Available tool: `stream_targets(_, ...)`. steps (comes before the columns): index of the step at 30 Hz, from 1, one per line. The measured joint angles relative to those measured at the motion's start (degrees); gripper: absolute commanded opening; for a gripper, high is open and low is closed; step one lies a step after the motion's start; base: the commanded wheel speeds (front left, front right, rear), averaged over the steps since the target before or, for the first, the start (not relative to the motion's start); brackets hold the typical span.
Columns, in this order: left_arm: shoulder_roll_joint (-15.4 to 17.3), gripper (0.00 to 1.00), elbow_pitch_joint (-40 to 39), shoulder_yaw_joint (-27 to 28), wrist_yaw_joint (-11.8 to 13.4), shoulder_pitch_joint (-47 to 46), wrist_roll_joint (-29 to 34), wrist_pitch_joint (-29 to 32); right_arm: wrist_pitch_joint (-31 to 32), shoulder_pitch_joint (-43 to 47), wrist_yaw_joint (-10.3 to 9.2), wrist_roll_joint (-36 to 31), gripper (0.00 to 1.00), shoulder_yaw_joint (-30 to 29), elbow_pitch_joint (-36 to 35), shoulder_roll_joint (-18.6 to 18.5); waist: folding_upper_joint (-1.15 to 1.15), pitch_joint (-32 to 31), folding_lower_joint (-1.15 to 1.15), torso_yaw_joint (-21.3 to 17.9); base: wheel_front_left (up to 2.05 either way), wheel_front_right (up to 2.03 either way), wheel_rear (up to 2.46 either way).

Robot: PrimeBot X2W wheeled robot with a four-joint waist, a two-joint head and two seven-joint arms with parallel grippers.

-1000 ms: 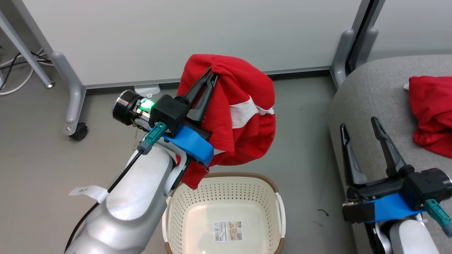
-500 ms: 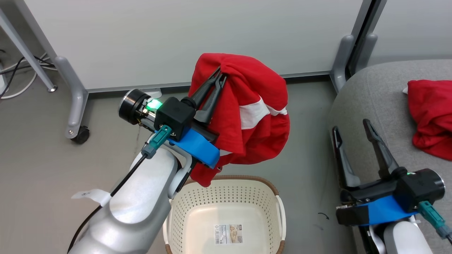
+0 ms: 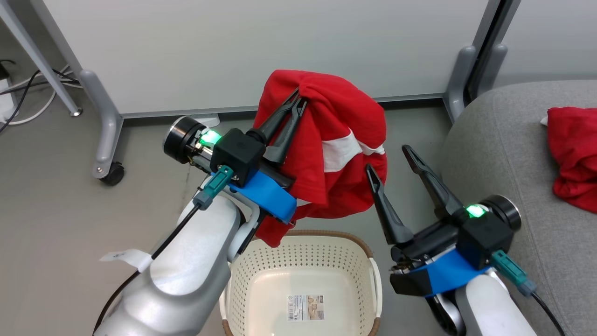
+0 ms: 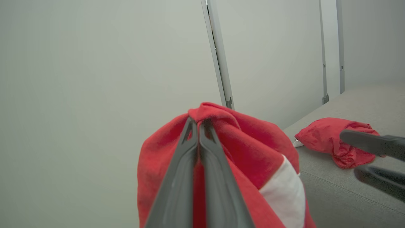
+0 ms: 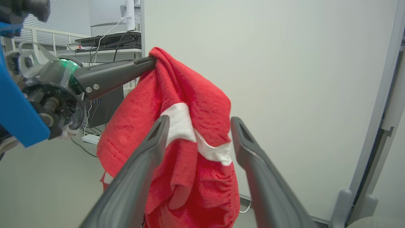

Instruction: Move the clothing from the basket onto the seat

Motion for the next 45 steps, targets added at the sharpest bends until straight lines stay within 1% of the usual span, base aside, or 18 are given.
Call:
stream_targets(8,-1.12,0.00,-0.66,-0.99,-0.02,-1.08,-0.07,0.00,0.00,-6.81,0.00,0.98,1.00,3.75,5.48,0.04,0.00,1.06,0.00,0.99,0.00,0.00,0.00)
stream_targets(18,-2.67,0.00,-1.63,-2.98,-0.52,-2.07,-0.09,0.00,0.00,-13.32,0.00,1.88,1.00,5.42,17.59,0.03,0.00,1.99,0.01,2.80,0.00,0.00,0.00)
stream_targets(21,-3.18,0.00,-2.00,-3.58,-0.54,-2.19,-0.26,0.00,0.00,-14.71,0.00,2.97,1.00,6.02,20.09,0.03,0.00,2.09,0.01,3.27,0.00,0.00,0.00)
stream_targets(22,-3.34,0.00,-2.07,-3.76,-0.56,-2.24,-0.29,0.00,0.01,-15.05,0.00,3.78,0.86,6.08,20.49,0.03,0.00,2.10,0.01,3.42,0.00,0.00,0.00)
stream_targets(23,-3.43,0.00,-2.10,-3.87,-0.59,-2.29,-0.38,0.00,0.00,-15.36,0.00,4.55,0.36,6.15,20.79,0.03,0.00,2.09,0.01,3.56,0.00,0.00,0.00)
stream_targets(24,-3.48,0.00,-2.11,-3.92,-0.59,-2.29,-0.44,0.00,0.00,-15.56,0.00,4.98,0.00,6.35,21.13,0.02,0.00,2.05,0.01,3.66,0.00,0.00,0.00)
stream_targets(45,-3.78,0.00,-1.58,-3.92,-0.80,-2.26,-0.44,0.00,0.00,-15.75,0.00,6.39,0.00,7.15,21.30,0.04,0.00,1.19,0.00,3.23,0.00,0.00,0.00)
